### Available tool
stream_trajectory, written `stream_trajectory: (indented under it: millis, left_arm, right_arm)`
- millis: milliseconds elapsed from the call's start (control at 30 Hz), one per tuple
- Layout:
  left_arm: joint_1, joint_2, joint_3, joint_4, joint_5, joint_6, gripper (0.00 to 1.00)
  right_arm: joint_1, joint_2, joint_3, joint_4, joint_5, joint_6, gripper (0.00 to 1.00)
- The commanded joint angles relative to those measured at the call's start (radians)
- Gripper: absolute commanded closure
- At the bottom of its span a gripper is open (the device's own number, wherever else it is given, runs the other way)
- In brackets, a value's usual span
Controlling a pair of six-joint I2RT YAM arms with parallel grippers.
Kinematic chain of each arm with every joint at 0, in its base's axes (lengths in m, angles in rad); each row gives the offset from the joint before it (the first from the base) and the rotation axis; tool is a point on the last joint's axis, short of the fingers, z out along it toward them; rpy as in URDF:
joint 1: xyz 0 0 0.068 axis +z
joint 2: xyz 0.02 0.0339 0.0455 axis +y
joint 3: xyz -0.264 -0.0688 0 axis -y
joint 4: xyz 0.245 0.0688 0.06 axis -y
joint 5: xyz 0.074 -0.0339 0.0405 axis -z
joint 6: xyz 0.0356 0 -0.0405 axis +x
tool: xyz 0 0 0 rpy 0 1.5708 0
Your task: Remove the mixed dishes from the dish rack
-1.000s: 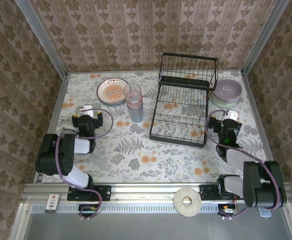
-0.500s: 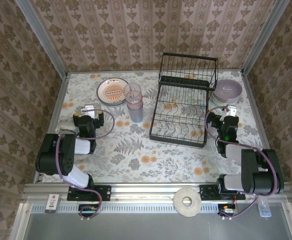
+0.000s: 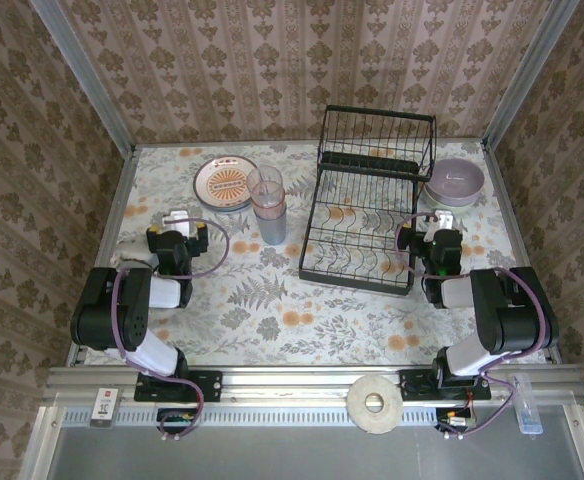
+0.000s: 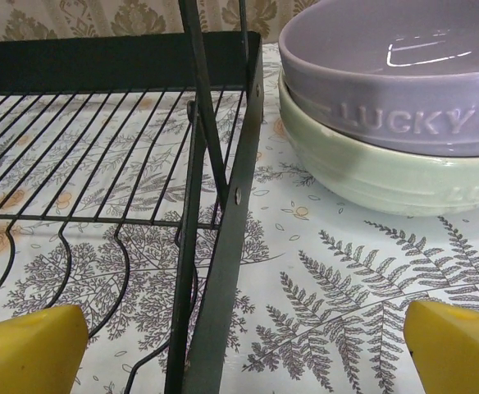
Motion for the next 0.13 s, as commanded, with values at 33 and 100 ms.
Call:
stream_trajectory:
  millis: [33, 100]
  left_arm:
    - [0.029, 0.000, 0.026, -0.034, 0.091, 0.001, 0.00]
    - [0.020, -0.003, -0.004, 0.016, 0.157, 0.038, 0.00]
  right_arm:
    - [0.010, -0.001, 0.034, -0.002, -0.008, -0.026, 0.00]
    - [0.010, 0.000, 0.039, -0.010, 0.001, -0.024, 0.00]
